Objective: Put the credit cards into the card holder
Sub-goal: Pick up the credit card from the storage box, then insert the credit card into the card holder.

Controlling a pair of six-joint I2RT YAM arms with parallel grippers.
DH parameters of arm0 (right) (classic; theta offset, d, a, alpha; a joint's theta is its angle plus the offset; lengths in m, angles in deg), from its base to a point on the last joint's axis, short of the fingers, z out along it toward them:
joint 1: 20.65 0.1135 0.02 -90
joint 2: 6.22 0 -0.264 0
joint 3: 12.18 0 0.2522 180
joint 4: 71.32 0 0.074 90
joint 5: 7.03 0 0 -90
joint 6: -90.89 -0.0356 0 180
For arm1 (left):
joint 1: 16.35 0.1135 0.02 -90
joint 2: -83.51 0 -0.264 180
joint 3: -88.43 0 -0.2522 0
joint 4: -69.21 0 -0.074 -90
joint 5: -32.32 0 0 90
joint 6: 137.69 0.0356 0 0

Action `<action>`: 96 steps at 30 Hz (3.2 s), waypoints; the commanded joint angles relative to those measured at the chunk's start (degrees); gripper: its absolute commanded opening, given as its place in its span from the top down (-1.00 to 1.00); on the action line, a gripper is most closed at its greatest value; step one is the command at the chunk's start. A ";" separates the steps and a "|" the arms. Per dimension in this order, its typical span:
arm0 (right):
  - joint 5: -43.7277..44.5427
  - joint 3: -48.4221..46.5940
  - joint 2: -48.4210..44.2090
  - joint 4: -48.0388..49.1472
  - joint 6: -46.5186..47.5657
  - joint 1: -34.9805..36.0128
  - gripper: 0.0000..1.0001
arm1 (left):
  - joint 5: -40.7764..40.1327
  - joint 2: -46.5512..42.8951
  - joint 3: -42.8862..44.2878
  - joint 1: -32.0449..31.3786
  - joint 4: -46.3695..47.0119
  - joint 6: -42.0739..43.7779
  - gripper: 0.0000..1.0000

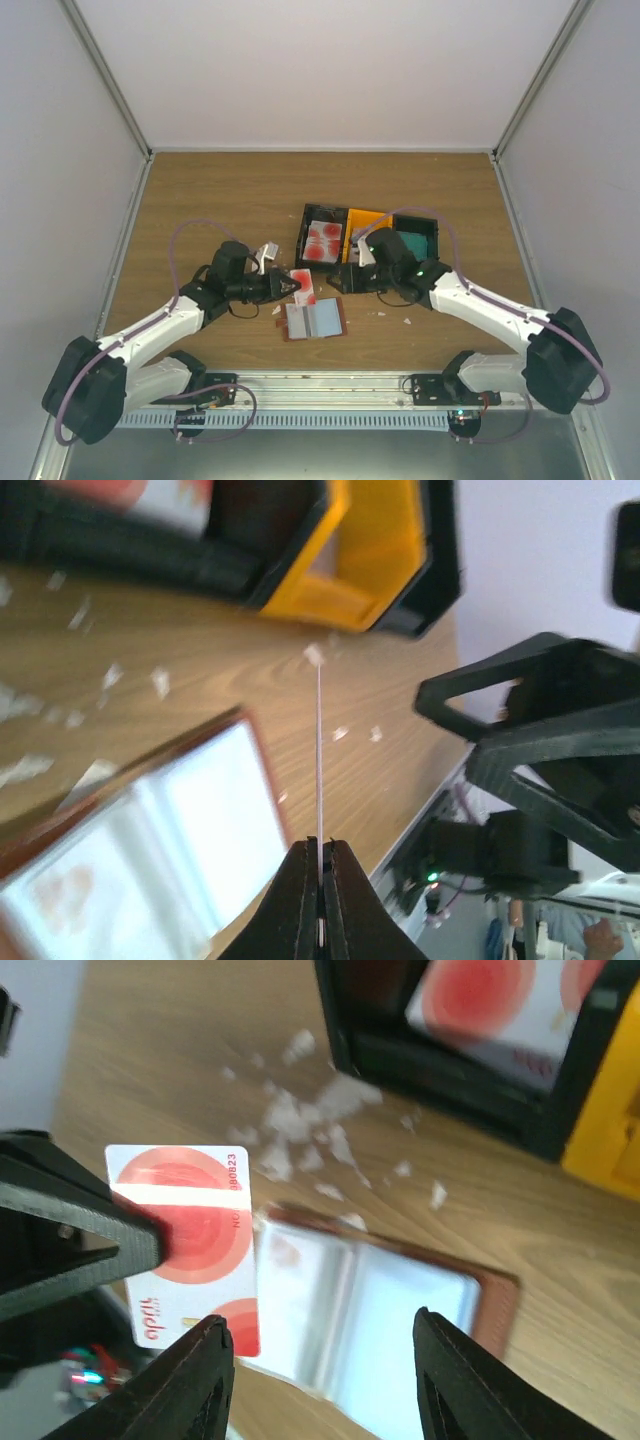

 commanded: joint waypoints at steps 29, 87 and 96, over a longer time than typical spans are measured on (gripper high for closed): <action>18.14 -3.21 21.17 -14.99 2.85 16.96 0.38 | -8.74 10.29 -16.74 -8.69 24.75 -11.74 1.00; 15.21 -2.03 23.11 -13.13 1.49 17.14 0.65 | -10.82 28.31 -10.88 -16.64 31.93 -9.17 0.84; 16.73 -2.24 22.21 -13.56 0.60 17.12 0.65 | -11.86 23.19 -9.89 -16.70 24.24 -6.59 0.51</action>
